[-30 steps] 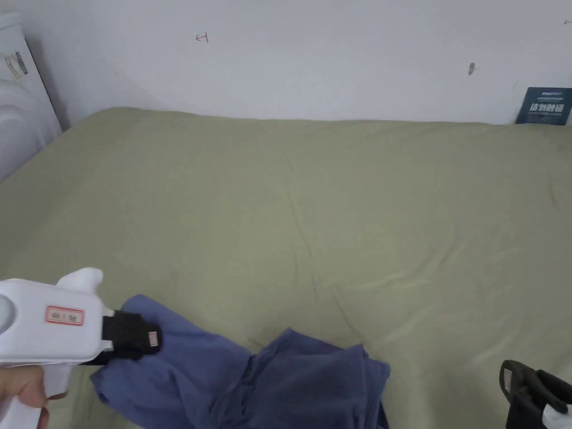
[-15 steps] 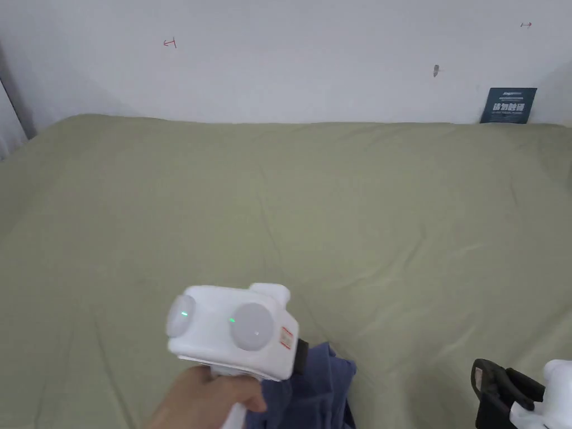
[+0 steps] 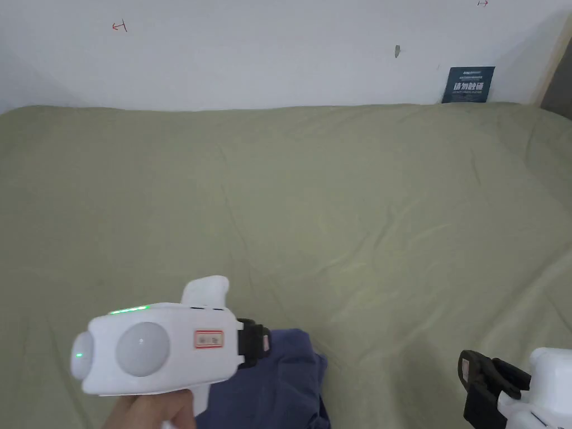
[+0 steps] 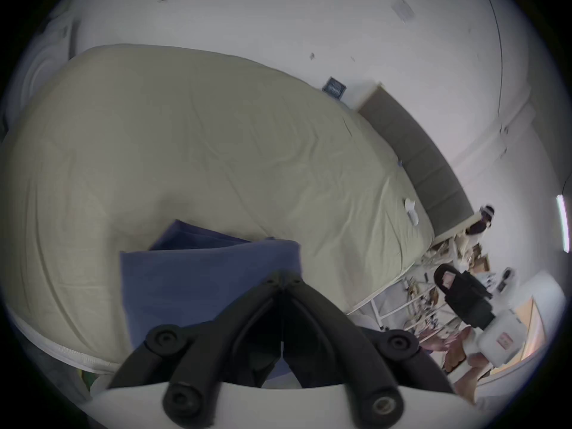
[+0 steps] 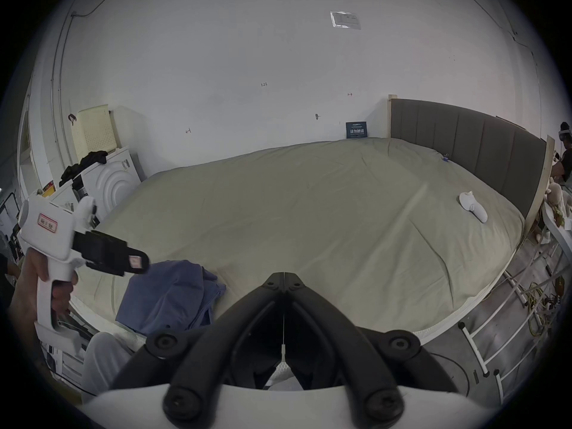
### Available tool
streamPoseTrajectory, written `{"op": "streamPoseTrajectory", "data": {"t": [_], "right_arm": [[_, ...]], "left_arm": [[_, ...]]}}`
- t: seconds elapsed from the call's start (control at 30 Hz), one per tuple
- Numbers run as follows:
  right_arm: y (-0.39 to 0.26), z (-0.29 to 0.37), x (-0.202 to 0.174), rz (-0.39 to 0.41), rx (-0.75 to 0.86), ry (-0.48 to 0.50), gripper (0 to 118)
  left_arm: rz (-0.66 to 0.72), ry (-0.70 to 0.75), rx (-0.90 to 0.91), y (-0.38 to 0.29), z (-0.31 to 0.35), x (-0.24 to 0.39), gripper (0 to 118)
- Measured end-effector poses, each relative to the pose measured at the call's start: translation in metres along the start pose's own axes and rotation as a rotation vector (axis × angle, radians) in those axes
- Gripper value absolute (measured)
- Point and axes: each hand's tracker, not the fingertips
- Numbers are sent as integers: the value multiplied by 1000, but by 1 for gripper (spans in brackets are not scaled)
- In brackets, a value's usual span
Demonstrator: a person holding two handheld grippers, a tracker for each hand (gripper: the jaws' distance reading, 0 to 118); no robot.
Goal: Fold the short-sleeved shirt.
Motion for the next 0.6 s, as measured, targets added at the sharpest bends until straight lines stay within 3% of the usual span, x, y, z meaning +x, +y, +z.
{"op": "streamPoseTrajectory", "data": {"t": [0.17,0.33,0.6], "right_arm": [[-3,-7,-3,-10,-22,11,2],[-8,-5,-6,-9,-47,17,2],[-11,-4,-2,-3,-75,18,2]], "left_arm": [[115,-182,-77,-8,-19,-25,0],[164,-340,-195,-41,-83,-8,0],[147,-318,-233,-74,-129,-20,0]]}}
